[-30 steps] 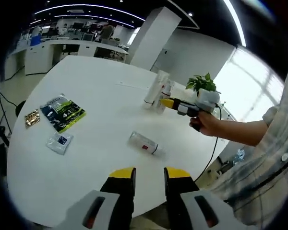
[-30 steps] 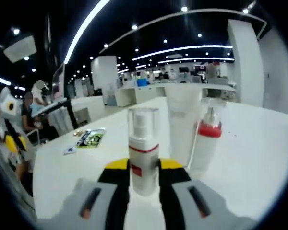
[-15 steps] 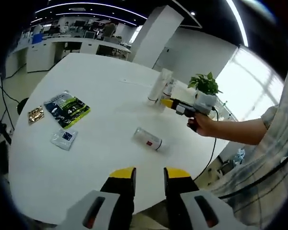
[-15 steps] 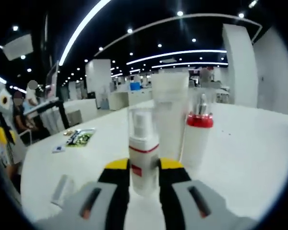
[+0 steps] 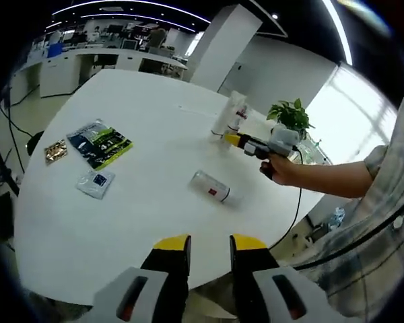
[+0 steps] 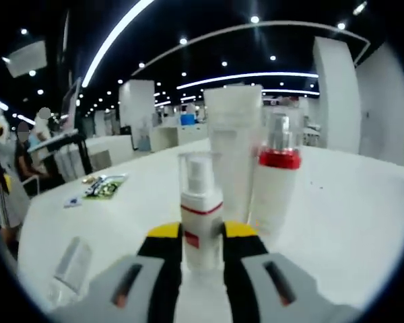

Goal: Arrange the skincare products in the storage area until every visible bottle or jar stands upright without overlapping.

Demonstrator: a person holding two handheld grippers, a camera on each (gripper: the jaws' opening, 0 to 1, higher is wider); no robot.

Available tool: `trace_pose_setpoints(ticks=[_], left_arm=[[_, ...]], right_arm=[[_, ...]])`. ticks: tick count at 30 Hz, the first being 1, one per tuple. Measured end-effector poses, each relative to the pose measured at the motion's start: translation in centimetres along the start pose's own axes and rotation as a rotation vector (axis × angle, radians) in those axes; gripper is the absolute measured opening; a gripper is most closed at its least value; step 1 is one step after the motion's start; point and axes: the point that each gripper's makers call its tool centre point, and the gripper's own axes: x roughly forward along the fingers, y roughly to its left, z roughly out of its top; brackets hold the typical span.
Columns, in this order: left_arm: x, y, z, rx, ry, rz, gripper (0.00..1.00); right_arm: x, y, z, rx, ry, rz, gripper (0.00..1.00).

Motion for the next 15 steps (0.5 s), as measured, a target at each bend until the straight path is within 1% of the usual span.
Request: trace_pose_setpoints(ticks=[2,5,8,9,13,15], left_arm=[[-0.18,0.06,-0.07,-0.003,0.001,0.002,0.24],[-0.35,-0.01,0.16,-0.021,-0.014,0.000,0.24],[-0.31,-0.13,0.20,-0.024,-0.015,0.000,0.24],[-0.31,-0.18,0.23,-0.023,-0.016,-0.001,0.24],[-0.30,-0.22,0.22,-0.017,-0.009,0.001,0.24],[-0.25,-0.19,0.26,-0.019,-0.009,0.001,0.24]], right_arm=[[0.21,-0.08,-0.05,-0.006,-0.003,0.001,0.20],[0.39,-0.06,-0.04,-0.013,-0.011,0.001,0.20],[0.49,0.03,-0.74,-0.034,0.003,0.004,0.20],[0.52,-0.03,-0.44,-0.039,-0.020,0.005,0.20],[0.26,0.06,-0.19,-0.028,-0.029,0.005,0.20],[0.17,0.02,-0.24,-0.041,-0.025,0.008,0.20]])
